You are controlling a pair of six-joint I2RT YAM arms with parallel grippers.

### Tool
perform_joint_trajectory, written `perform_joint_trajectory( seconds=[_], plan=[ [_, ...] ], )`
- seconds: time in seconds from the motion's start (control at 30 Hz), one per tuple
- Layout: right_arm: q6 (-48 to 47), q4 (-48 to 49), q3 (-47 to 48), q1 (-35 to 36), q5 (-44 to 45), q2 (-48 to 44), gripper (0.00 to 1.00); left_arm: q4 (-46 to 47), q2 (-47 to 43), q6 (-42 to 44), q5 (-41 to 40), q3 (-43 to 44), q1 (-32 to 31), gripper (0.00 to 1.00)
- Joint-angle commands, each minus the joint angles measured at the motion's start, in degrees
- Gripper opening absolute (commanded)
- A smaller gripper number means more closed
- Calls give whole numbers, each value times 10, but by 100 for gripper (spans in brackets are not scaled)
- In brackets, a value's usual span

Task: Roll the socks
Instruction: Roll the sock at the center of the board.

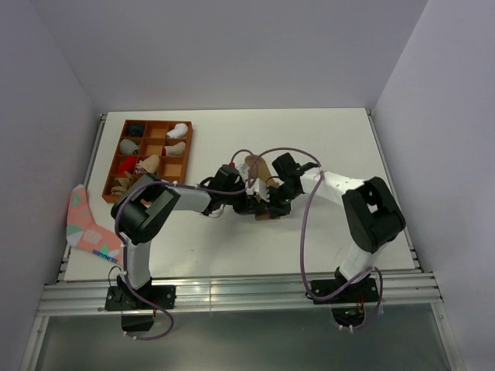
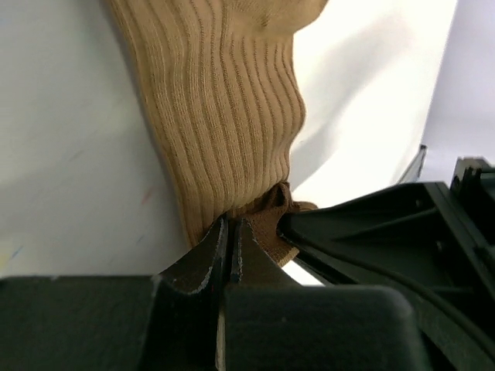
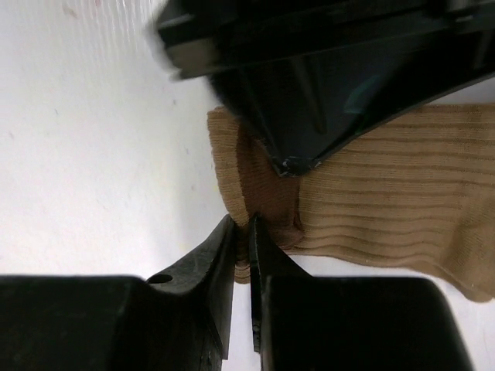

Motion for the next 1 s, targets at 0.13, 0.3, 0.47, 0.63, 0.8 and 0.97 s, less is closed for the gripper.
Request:
perform_joint_trajectory(
  seconds=[0.13, 0.3, 0.47, 0.63, 0.8, 0.97],
  plan=[
    [26, -147, 89, -6, -93, 74, 13, -34, -31, 52, -88, -66, 10, 1],
    [15, -250, 155, -24, -140, 138, 13, 27, -51, 79, -92, -109, 8, 4],
    [-11, -335, 219, -40, -185, 204, 12, 122, -81, 99, -96, -154, 7, 17],
    [-24, -387, 253, -55, -204, 247, 12, 183, -111, 118, -114, -194, 8, 35],
    [0, -389, 264, -59, -195, 260, 12, 230, -140, 138, -121, -219, 7, 41],
    [15, -405, 284, -60, -201, 275, 11, 297, -161, 162, -110, -248, 7, 45]
  ],
)
